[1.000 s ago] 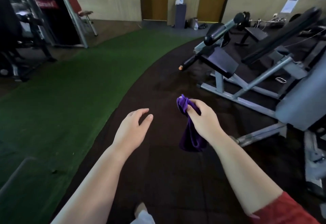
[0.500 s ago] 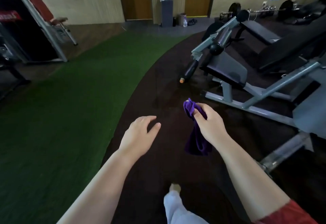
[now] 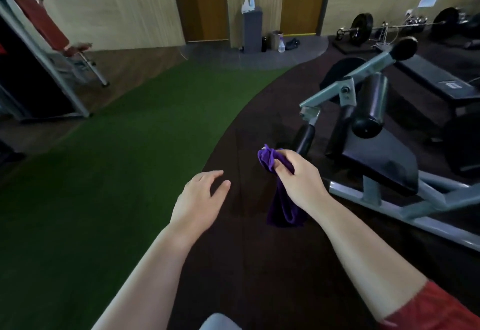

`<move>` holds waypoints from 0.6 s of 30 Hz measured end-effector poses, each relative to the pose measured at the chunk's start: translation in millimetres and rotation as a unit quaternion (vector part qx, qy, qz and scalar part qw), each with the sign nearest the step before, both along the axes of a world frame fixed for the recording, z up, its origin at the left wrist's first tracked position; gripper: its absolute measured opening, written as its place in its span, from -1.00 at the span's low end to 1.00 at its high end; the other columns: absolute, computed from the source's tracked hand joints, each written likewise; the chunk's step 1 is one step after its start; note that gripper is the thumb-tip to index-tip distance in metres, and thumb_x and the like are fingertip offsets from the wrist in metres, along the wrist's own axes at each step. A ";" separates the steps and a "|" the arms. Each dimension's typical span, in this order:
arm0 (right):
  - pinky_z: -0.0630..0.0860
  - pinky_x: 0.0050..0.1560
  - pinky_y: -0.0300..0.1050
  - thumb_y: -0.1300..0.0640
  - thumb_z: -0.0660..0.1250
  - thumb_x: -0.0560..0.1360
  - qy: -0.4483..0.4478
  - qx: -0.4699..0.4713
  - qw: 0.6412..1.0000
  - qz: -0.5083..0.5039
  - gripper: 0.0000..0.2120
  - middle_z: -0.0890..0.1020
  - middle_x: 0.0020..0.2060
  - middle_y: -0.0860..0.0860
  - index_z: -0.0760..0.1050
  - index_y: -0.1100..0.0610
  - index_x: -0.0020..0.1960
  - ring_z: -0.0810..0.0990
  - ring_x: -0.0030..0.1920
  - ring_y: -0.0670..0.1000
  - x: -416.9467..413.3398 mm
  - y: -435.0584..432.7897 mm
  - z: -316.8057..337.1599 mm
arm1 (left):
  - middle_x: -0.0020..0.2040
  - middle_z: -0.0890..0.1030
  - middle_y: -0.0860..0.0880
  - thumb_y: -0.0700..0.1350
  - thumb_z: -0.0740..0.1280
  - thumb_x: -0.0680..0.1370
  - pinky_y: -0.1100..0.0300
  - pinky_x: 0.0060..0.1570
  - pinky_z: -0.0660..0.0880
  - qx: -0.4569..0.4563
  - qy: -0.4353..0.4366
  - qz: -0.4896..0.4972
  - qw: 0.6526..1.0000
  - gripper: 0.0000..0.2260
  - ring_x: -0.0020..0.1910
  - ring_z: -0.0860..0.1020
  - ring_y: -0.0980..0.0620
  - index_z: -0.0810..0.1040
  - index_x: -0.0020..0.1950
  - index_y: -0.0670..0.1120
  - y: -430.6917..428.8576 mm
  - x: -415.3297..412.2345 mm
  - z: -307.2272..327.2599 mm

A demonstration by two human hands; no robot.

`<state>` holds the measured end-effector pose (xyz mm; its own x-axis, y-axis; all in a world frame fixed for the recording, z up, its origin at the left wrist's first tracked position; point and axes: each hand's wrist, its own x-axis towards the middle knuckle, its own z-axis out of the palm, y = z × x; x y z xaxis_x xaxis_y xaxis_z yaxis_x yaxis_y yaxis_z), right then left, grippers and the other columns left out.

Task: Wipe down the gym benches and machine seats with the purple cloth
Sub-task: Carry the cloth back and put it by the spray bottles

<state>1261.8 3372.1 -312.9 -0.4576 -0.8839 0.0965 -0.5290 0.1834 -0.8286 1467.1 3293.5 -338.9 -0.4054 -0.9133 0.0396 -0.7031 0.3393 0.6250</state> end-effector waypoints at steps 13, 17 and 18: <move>0.26 -0.10 -0.47 -0.03 0.22 0.58 0.018 0.019 0.998 -0.055 -0.76 0.56 0.10 -0.14 0.46 -0.07 0.23 0.46 0.05 -0.18 -143.3 -397.8 -4.0 | 0.36 0.44 0.12 0.20 0.15 0.58 0.02 0.31 0.39 -0.029 -0.049 -0.105 0.993 -0.59 0.35 0.38 0.11 0.41 0.38 0.09 -426.6 -146.5 9.3; 0.30 -0.04 -0.38 -0.03 0.23 0.57 0.021 0.025 0.997 -0.074 -0.75 0.56 0.12 -0.14 0.47 -0.07 0.23 0.46 0.07 -0.17 -192.1 -504.4 -8.8 | 0.36 0.43 0.13 0.19 0.15 0.59 0.06 0.32 0.37 -0.019 -0.038 -0.131 0.991 -0.59 0.36 0.37 0.12 0.41 0.39 0.08 -540.8 -203.3 7.8; 0.30 0.00 -0.33 -0.02 0.23 0.57 0.023 0.024 0.996 -0.078 -0.75 0.56 0.12 -0.14 0.47 -0.07 0.23 0.47 0.09 -0.16 -205.2 -532.3 -10.3 | 0.36 0.44 0.12 0.19 0.15 0.59 0.06 0.32 0.37 -0.021 -0.036 -0.138 0.990 -0.59 0.36 0.37 0.12 0.41 0.38 0.08 -571.0 -219.1 6.9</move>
